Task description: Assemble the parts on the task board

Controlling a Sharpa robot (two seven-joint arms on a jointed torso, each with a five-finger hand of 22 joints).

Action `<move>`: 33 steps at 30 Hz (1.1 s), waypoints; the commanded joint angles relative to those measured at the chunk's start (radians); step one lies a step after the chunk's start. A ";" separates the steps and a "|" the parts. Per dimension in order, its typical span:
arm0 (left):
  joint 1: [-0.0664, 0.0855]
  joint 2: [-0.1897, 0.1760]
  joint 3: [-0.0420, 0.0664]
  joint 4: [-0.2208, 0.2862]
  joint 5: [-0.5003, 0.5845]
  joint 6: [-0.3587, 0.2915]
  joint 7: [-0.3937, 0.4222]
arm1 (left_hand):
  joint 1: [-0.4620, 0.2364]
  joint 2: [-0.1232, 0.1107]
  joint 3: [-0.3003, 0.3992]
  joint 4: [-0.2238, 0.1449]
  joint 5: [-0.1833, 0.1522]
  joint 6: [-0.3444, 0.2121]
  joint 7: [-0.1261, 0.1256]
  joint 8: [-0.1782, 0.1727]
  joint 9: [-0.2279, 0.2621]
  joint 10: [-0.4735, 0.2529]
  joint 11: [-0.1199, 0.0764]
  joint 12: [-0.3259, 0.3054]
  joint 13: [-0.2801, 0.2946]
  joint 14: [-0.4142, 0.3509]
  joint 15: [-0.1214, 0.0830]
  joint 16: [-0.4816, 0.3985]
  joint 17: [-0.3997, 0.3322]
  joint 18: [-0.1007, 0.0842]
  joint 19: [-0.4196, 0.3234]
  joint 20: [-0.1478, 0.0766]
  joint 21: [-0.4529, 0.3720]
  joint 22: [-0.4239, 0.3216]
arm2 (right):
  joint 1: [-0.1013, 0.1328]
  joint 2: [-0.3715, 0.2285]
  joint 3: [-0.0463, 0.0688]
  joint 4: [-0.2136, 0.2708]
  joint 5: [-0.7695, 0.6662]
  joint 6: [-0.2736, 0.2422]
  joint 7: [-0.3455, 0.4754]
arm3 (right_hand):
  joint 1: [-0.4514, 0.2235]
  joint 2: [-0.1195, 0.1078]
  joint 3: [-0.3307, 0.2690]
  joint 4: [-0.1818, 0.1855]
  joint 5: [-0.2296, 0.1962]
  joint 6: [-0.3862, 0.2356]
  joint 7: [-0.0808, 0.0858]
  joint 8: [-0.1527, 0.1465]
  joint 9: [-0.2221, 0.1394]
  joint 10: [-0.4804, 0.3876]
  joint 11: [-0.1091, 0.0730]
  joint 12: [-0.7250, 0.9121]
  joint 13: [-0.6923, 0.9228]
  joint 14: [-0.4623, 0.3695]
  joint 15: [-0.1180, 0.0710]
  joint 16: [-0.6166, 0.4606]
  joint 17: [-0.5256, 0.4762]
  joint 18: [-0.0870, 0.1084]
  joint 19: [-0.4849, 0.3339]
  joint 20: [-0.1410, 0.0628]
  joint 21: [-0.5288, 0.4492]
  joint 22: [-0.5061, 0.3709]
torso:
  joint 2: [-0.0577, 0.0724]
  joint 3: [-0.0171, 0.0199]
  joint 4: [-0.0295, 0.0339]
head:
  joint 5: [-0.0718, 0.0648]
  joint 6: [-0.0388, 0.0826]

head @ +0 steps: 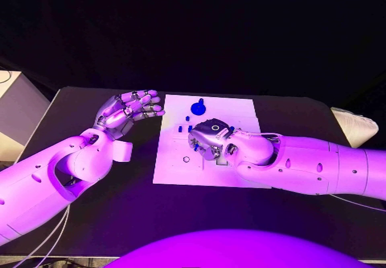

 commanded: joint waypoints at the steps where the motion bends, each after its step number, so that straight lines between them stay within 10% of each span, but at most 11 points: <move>1: 0.000 0.002 0.001 0.001 -0.001 0.014 0.006 | 0.006 0.006 -0.004 0.001 -0.004 -0.003 0.016 0.006 -0.001 0.001 0.004 0.000 0.002 0.005 0.000 -0.002 0.001 0.013 0.007 -0.001 -0.003 -0.001 | -0.006 0.001 -0.003 -0.004 -0.014 0.026 -0.005 | -0.004 0.009 0.005 -0.004 0.003 0.005 0.000 0.001 0.001 0.075 -0.054 0.011 0.035 0.038 -0.007 0.004 0.000 -0.017 0.000 -0.006 0.004 0.001 | 0.000 -0.0003 -0.0002 | 0.000 0.000; 27: 0.000 0.005 0.001 -0.001 -0.001 0.017 0.004 | 0.006 0.006 -0.004 0.001 -0.004 -0.003 0.016 0.006 -0.001 0.001 0.004 0.000 0.002 0.005 0.000 -0.002 0.001 0.013 0.007 -0.001 -0.003 -0.001 | -0.010 0.005 -0.005 -0.009 -0.017 0.022 -0.004 | -0.011 0.007 0.006 -0.006 0.004 0.004 0.001 -0.001 0.002 0.075 -0.054 0.007 0.037 0.037 -0.007 0.003 -0.004 -0.017 -0.002 -0.007 0.003 0.000 | 0.000 -0.0003 -0.0003 | -0.001 0.000; 33: 0.000 0.004 0.001 -0.001 -0.001 0.018 0.003 | 0.006 0.006 -0.004 0.001 -0.004 -0.003 0.016 0.006 -0.001 0.001 0.004 0.000 0.002 0.005 0.000 -0.002 0.001 0.013 0.007 -0.001 -0.003 -0.001 | -0.011 0.007 -0.007 -0.017 0.018 0.018 0.019 | -0.061 -0.027 -0.019 0.010 -0.008 -0.084 0.015 -0.057 -0.013 -0.005 -0.033 -0.033 0.023 0.033 0.013 0.003 -0.015 -0.015 -0.013 0.010 -0.012 -0.010 | 0.000 -0.0001 0.0003 | -0.002 0.000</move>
